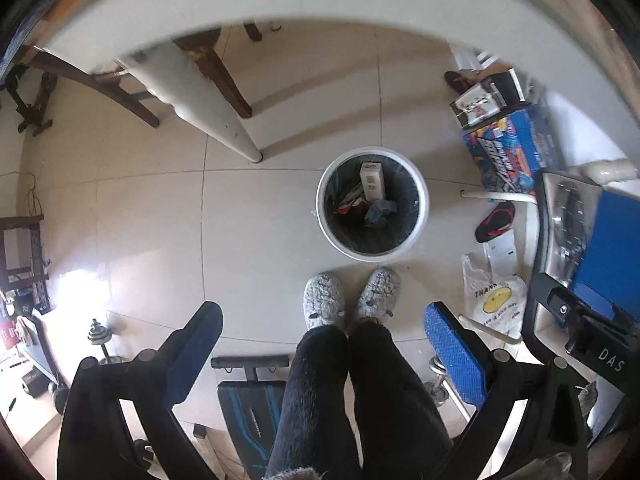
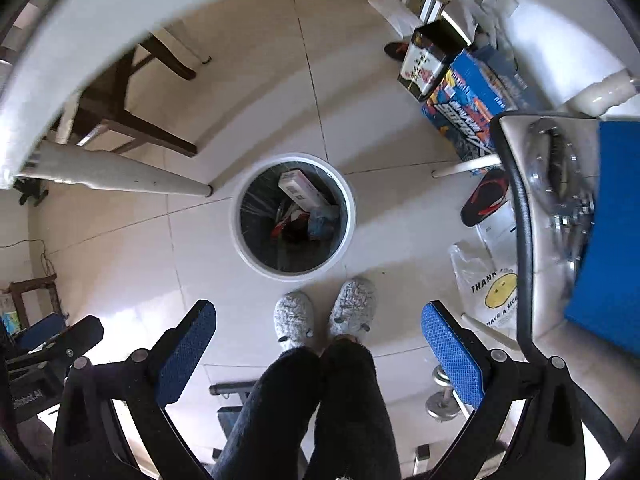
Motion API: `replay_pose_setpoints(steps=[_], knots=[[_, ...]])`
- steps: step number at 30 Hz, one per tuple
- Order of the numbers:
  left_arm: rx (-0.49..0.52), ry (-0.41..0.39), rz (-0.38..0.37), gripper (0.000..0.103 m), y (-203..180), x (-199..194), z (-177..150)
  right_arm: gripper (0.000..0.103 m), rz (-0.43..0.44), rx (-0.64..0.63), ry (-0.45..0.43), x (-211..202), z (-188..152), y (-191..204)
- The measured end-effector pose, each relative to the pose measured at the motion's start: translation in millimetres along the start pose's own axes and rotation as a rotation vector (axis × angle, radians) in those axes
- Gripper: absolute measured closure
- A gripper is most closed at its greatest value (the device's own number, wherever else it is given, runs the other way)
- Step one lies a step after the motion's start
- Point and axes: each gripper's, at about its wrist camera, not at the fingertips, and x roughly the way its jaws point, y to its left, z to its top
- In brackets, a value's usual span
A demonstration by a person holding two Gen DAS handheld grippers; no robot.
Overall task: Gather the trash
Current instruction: 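Raise both tools back toward the table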
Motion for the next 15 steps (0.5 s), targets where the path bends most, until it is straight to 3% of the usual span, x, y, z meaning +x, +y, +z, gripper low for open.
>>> replay_pose_setpoints(steps=[8, 15], knots=[[0.036, -0.067, -0.049, 0.0, -1, -88, -15, 0.0, 0.036, 0.01, -0.042, -113, -28, 17], [0.062, -0.218, -0.056, 0.0, -7, -168, 18, 0.0, 0.107, 0.083, -0.115, -200, -13, 20]])
